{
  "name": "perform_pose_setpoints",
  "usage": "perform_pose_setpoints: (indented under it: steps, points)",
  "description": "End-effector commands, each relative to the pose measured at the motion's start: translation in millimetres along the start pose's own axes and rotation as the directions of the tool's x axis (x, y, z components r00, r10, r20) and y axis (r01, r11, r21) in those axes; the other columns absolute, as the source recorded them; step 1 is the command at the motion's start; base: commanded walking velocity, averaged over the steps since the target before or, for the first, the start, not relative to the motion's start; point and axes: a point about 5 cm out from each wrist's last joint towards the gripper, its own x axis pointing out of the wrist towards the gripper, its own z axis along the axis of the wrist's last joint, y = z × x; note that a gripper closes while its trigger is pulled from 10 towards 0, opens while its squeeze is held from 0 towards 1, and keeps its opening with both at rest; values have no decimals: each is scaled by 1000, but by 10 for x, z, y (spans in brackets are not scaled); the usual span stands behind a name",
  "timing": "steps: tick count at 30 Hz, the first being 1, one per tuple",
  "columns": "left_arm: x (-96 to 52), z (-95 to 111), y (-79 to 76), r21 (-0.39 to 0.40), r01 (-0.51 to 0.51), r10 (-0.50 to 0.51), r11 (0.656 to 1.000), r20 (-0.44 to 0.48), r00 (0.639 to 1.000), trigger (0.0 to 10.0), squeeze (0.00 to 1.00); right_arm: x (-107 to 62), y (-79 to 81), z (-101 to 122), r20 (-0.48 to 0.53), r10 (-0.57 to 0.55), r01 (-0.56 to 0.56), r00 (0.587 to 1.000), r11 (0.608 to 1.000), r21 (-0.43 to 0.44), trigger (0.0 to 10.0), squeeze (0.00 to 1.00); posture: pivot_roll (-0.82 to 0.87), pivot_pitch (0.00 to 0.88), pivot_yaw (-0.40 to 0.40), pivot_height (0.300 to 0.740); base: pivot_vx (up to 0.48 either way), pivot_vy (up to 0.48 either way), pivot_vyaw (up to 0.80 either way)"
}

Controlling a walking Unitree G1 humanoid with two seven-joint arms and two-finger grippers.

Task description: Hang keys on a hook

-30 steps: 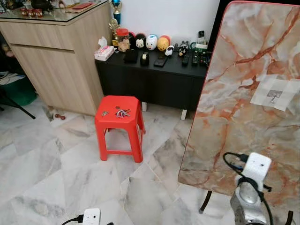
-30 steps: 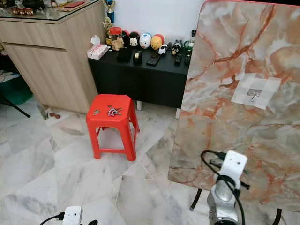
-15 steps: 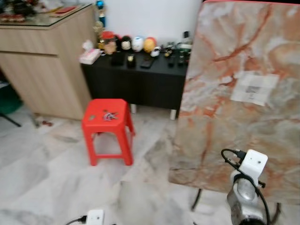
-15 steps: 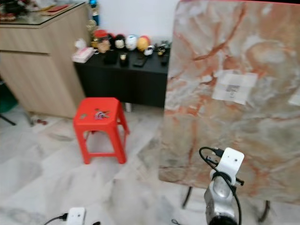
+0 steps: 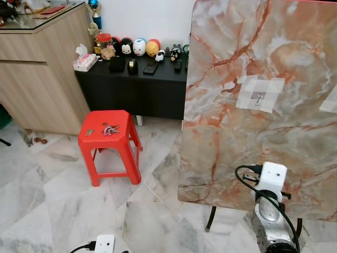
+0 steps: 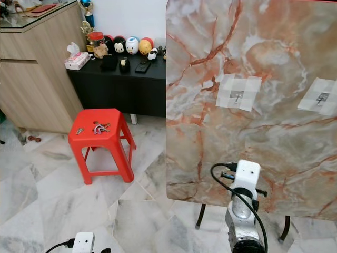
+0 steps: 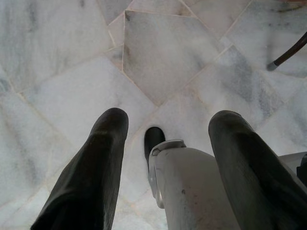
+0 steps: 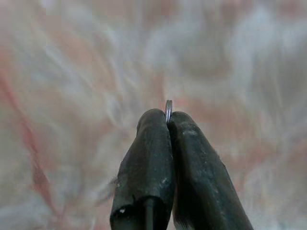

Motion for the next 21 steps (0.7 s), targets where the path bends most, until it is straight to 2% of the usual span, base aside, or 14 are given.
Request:
perform_pose_setpoints:
  steps: [1, 2, 3, 5, 8, 9, 21]
  points:
    - [-8, -23, 26, 2, -7, 7, 1000, -11, 1000, 10000, 0, 87, -12, 247, 124, -20, 28, 992, 998, -61, 10000, 0, 80, 28, -18, 740, 0, 0, 0]
    - [-8, -22, 26, 2, -7, 7, 1000, -11, 1000, 10000, 0, 92, -19, 269, 140, -26, 37, 990, 996, -75, 10000, 0, 81, 27, -19, 740, 0, 0, 0]
    - [-7, -22, 26, 5, -7, 7, 1000, -12, 1000, 10000, 0, 113, -51, 351, 200, -48, 83, 979, 982, -171, 10000, 0, 83, 23, -20, 740, 0, 0, 0]
    - [-8, -23, 28, 4, -8, 8, 1000, -13, 1000, 10000, 0, 127, -87, 406, 239, -73, 126, 968, 968, -216, 10000, 0, 85, 22, -20, 740, 0, 0, 0]
    - [-9, -29, 29, 3, -7, 7, 1000, -15, 1000, 10000, 0, 144, -141, 482, 284, -109, 180, 953, 954, -238, 10000, 0, 85, 21, -21, 740, 0, 0, 0]
    - [-12, -35, 36, 3, -8, 8, 1000, -17, 1000, 10000, 0, 141, -139, 586, 364, -97, 217, 926, 928, -304, 10000, 0, 84, 23, -22, 740, 0, 0, 0]
    - [-29, -73, 82, -6, -17, 17, 1000, -29, 999, 10000, 0, 156, -54, 746, 479, -78, 298, 874, 865, -403, 10000, 0, 85, 50, -22, 740, 0, 0, 0]
